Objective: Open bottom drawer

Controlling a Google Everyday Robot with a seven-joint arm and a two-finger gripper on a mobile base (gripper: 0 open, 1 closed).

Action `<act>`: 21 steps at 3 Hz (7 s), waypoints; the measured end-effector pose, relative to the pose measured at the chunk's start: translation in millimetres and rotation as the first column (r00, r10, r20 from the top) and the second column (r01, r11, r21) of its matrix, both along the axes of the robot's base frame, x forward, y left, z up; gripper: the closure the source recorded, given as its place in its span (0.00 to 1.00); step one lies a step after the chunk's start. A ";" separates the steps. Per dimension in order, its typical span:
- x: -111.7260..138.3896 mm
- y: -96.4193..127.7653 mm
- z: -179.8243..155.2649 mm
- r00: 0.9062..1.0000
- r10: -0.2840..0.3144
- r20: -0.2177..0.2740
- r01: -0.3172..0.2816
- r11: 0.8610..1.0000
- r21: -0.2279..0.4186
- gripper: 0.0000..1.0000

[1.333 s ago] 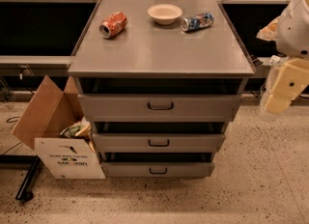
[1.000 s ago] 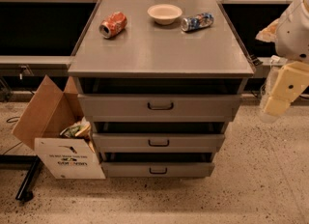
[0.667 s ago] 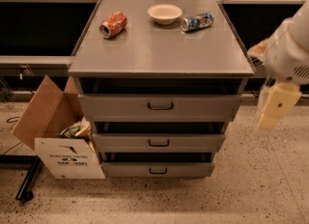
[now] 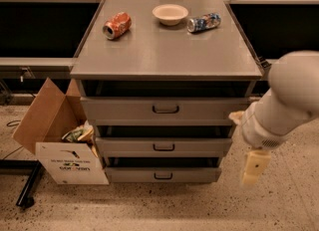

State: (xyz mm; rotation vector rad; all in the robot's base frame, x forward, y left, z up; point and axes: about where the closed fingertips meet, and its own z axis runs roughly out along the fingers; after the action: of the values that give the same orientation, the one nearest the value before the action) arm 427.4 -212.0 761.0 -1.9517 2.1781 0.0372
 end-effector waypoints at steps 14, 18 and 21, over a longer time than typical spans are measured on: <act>100.8 29.1 -527.9 0.949 0.287 -0.133 -0.229 0.913 0.338 0.00; 145.0 27.2 -561.4 0.970 0.243 -0.015 -0.229 0.933 0.276 0.00; 172.3 36.8 -599.0 0.982 0.189 -0.012 -0.179 0.946 0.272 0.00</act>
Offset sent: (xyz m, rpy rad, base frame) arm -0.0152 0.0085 -0.0753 0.0199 0.0871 -0.0010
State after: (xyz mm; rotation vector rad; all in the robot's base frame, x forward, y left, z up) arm 599.7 -175.2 162.0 -1.9998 1.8873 0.3834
